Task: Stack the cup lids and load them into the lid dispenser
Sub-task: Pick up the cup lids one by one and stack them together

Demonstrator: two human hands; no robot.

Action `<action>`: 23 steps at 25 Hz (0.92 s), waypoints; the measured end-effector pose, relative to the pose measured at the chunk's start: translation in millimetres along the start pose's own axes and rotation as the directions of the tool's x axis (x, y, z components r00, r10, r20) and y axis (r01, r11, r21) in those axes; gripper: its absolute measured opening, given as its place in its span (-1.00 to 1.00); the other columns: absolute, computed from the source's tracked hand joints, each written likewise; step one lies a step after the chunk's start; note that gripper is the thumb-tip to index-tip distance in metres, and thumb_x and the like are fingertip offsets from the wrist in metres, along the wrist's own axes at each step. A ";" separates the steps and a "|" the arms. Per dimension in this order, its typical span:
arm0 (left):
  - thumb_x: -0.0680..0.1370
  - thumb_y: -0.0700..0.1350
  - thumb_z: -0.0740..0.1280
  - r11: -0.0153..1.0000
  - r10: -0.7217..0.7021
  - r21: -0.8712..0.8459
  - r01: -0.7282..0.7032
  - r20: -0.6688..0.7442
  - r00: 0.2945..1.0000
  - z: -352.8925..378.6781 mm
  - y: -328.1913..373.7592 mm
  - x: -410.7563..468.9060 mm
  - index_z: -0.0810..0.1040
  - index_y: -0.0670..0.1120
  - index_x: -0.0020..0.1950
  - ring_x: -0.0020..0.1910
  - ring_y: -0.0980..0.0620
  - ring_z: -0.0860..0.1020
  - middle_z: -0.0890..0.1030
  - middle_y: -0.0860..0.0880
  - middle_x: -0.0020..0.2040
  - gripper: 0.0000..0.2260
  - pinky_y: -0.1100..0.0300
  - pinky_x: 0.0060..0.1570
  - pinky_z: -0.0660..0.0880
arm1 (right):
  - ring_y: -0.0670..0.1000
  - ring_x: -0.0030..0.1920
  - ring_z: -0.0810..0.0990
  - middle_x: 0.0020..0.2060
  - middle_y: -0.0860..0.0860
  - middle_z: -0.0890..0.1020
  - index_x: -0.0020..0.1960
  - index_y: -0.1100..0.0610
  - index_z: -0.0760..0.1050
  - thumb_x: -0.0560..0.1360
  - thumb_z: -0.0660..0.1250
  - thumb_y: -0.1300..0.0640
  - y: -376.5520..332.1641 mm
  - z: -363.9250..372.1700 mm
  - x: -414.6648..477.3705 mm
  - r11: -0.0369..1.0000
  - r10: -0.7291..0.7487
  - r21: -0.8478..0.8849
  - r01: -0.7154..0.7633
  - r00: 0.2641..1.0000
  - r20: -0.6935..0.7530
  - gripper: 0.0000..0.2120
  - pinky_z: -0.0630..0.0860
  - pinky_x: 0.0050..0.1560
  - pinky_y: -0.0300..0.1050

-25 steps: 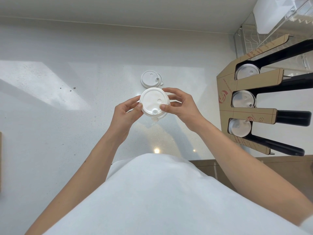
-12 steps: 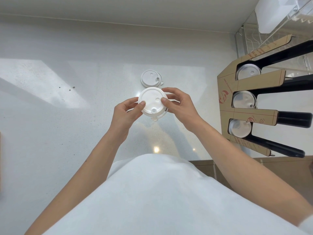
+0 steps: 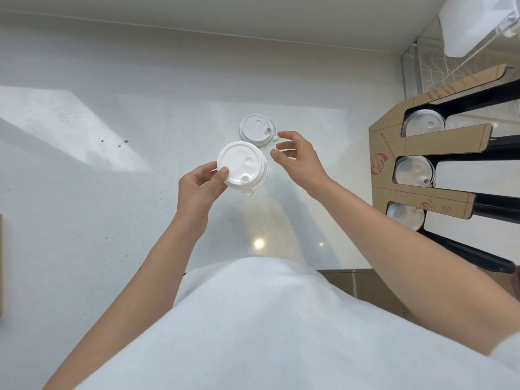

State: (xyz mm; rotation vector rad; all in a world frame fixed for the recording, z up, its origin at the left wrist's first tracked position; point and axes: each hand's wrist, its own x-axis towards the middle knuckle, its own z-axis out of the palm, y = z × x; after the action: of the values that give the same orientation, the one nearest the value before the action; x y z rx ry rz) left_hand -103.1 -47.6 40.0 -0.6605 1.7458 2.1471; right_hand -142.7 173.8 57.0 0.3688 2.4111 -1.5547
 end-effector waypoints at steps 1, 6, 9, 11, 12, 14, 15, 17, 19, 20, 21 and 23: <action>0.55 -0.16 0.45 1.000 -0.005 -0.003 0.005 -0.003 1.000 -1.6 -0.5 1.8 0.59 -0.20 0.31 0.26 -0.11 0.63 0.64 -0.26 0.26 -0.66 0.15 0.22 0.58 | -0.05 0.10 0.58 0.18 0.00 0.55 0.39 0.03 0.40 0.56 0.37 0.05 -0.1 1.5 6.5 0.999 0.000 -0.038 0.000 1.000 -0.001 -0.58 0.52 0.01 -0.24; 0.53 -0.14 0.47 1.000 -0.030 0.003 0.030 -0.021 0.999 -10.8 -1.3 13.8 0.60 -0.18 0.31 0.25 -0.09 0.64 0.62 -0.27 0.27 -0.64 0.14 0.24 0.58 | -0.01 0.20 0.48 0.27 0.05 0.49 0.43 0.06 0.33 0.53 0.38 0.10 2.4 9.4 43.8 0.969 -0.005 -0.248 0.016 0.999 0.043 -0.49 0.46 0.18 -0.12; 0.48 -0.09 0.50 0.999 -0.047 -0.001 0.047 -0.041 0.998 -16.7 0.3 22.9 0.59 -0.18 0.31 0.22 -0.08 0.65 0.62 -0.26 0.27 -0.57 0.10 0.26 0.57 | 0.05 0.34 0.42 0.36 0.10 0.43 0.50 0.10 0.26 0.51 0.39 0.11 1.5 15.6 66.3 0.925 -0.014 -0.376 0.047 0.996 0.090 -0.39 0.37 0.31 -0.10; 0.43 -0.04 0.51 0.998 -0.058 0.004 0.058 -0.055 0.997 -19.0 1.7 30.2 0.60 -0.17 0.31 0.21 -0.06 0.66 0.63 -0.24 0.27 -0.53 0.08 0.28 0.56 | 0.09 0.40 0.37 0.40 0.11 0.39 0.52 0.10 0.23 0.49 0.40 0.12 1.0 19.0 80.1 0.890 -0.017 -0.451 0.070 0.993 0.121 -0.35 0.34 0.32 -0.09; 0.43 -0.03 0.51 0.998 -0.064 0.005 0.064 -0.060 0.996 -19.4 2.6 34.0 0.60 -0.16 0.31 0.20 -0.06 0.66 0.63 -0.24 0.27 -0.52 0.07 0.29 0.56 | 0.11 0.41 0.35 0.42 0.11 0.36 0.53 0.11 0.21 0.48 0.40 0.12 1.8 20.2 87.4 0.870 -0.020 -0.487 0.083 0.991 0.134 -0.32 0.36 0.34 -0.05; 0.43 -0.03 0.51 0.997 -0.071 0.003 0.071 -0.067 0.995 -19.3 4.4 40.1 0.60 -0.15 0.30 0.21 -0.06 0.66 0.63 -0.24 0.27 -0.53 0.07 0.29 0.55 | 0.14 0.43 0.33 0.47 0.10 0.30 0.55 0.11 0.17 0.47 0.41 0.10 4.4 21.5 100.3 0.815 -0.028 -0.568 0.116 0.987 0.161 -0.27 0.40 0.34 0.08; 0.43 -0.03 0.50 0.997 -0.073 0.001 0.073 -0.069 0.995 -18.8 5.3 42.7 0.60 -0.15 0.30 0.21 -0.07 0.66 0.63 -0.24 0.27 -0.53 0.06 0.29 0.55 | 0.15 0.42 0.34 0.49 0.09 0.28 0.56 0.12 0.16 0.46 0.42 0.09 5.4 21.8 106.3 0.787 -0.028 -0.603 0.131 0.984 0.177 -0.24 0.42 0.33 0.11; 0.43 -0.03 0.50 0.997 -0.080 0.002 0.081 -0.076 0.994 -18.1 6.3 48.0 0.61 -0.15 0.29 0.22 -0.07 0.66 0.63 -0.24 0.26 -0.54 0.06 0.29 0.56 | 0.16 0.44 0.31 0.52 0.08 0.24 0.57 0.13 0.13 0.45 0.44 0.08 5.9 22.1 116.8 0.743 -0.021 -0.650 0.158 0.977 0.214 -0.21 0.42 0.32 0.13; 0.44 -0.03 0.50 0.996 -0.092 0.000 0.092 -0.082 0.992 -18.5 6.8 52.5 0.62 -0.14 0.28 0.22 -0.07 0.66 0.63 -0.24 0.26 -0.56 0.06 0.29 0.56 | 0.18 0.47 0.26 0.54 0.08 0.22 0.57 0.14 0.12 0.46 0.44 0.08 5.0 22.5 123.9 0.701 -0.023 -0.689 0.187 0.971 0.240 -0.20 0.41 0.34 0.14; 0.45 -0.04 0.50 0.995 -0.097 -0.003 0.097 -0.083 0.992 -19.5 6.6 54.6 0.62 -0.14 0.28 0.22 -0.07 0.66 0.63 -0.24 0.26 -0.57 0.05 0.29 0.56 | 0.18 0.48 0.24 0.54 0.08 0.22 0.57 0.15 0.12 0.46 0.45 0.08 4.4 22.8 126.4 0.686 -0.025 -0.700 0.198 0.968 0.249 -0.20 0.41 0.34 0.15; 0.46 -0.05 0.49 0.995 -0.099 -0.004 0.099 -0.084 0.992 -20.0 6.5 56.0 0.62 -0.14 0.28 0.22 -0.07 0.65 0.64 -0.24 0.25 -0.59 0.05 0.29 0.55 | 0.19 0.48 0.24 0.54 0.08 0.22 0.57 0.15 0.11 0.46 0.45 0.08 3.9 22.7 128.8 0.678 -0.029 -0.705 0.207 0.966 0.256 -0.19 0.42 0.33 0.15; 0.50 -0.08 0.48 0.995 -0.100 0.000 0.101 -0.093 0.991 -21.0 6.9 58.3 0.63 -0.13 0.27 0.22 -0.09 0.65 0.64 -0.24 0.25 -0.64 0.05 0.29 0.55 | 0.19 0.49 0.24 0.54 0.07 0.23 0.58 0.15 0.10 0.45 0.45 0.07 3.5 22.9 132.9 0.669 -0.014 -0.714 0.205 0.965 0.264 -0.17 0.43 0.31 0.15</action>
State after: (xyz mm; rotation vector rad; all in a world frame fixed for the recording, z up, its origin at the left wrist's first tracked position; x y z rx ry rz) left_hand -152.8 -73.0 12.0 -0.8411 1.7239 2.0750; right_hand -264.4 164.5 -0.4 -0.1342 2.6331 -0.4763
